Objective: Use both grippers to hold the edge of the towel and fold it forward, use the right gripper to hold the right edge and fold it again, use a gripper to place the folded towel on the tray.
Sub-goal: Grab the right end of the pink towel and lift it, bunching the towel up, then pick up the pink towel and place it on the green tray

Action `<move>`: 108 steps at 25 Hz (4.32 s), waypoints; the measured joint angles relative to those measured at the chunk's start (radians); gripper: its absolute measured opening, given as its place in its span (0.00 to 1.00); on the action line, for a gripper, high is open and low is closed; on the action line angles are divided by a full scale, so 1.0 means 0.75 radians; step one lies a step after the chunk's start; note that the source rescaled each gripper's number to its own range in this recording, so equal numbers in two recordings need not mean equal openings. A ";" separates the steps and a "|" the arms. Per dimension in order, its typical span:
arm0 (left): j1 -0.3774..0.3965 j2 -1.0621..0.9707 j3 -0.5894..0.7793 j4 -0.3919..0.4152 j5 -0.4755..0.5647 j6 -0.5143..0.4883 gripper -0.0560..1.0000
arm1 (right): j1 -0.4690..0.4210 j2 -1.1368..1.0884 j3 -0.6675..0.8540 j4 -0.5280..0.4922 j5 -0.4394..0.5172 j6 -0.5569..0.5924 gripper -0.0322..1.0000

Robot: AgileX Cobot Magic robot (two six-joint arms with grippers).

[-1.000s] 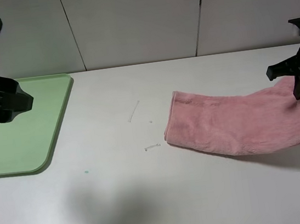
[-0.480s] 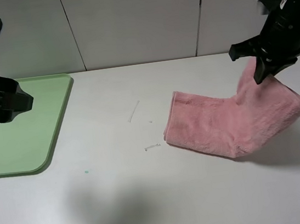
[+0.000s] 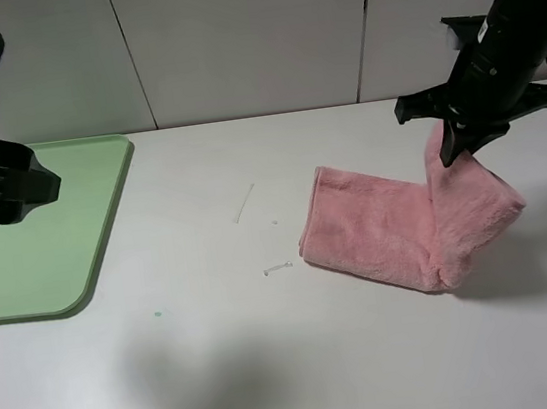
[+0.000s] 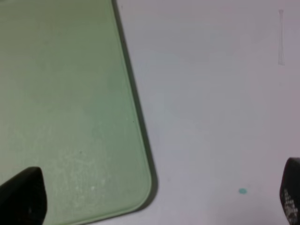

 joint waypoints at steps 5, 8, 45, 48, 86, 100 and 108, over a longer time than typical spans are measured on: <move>0.000 0.000 0.000 0.000 0.000 0.000 1.00 | 0.053 0.047 -0.006 0.041 -0.095 0.013 0.08; 0.000 0.000 0.000 0.000 0.000 0.000 1.00 | 0.073 0.070 -0.012 0.077 -0.136 0.014 0.08; -0.004 0.000 0.000 0.000 0.000 0.000 1.00 | 0.274 0.196 -0.012 0.250 -0.685 0.032 0.08; -0.004 0.000 0.000 0.000 0.000 0.000 1.00 | 0.274 0.196 -0.012 0.253 -0.685 0.032 0.08; -0.004 0.000 0.000 0.000 0.000 0.000 1.00 | 0.274 0.125 -0.012 0.282 -0.725 -0.093 1.00; -0.004 0.000 0.000 0.000 0.000 0.000 1.00 | 0.274 -0.124 0.195 0.110 -0.959 -0.343 1.00; -0.004 0.000 0.000 0.000 0.000 0.000 1.00 | 0.270 -0.358 0.423 0.123 -1.053 -0.390 1.00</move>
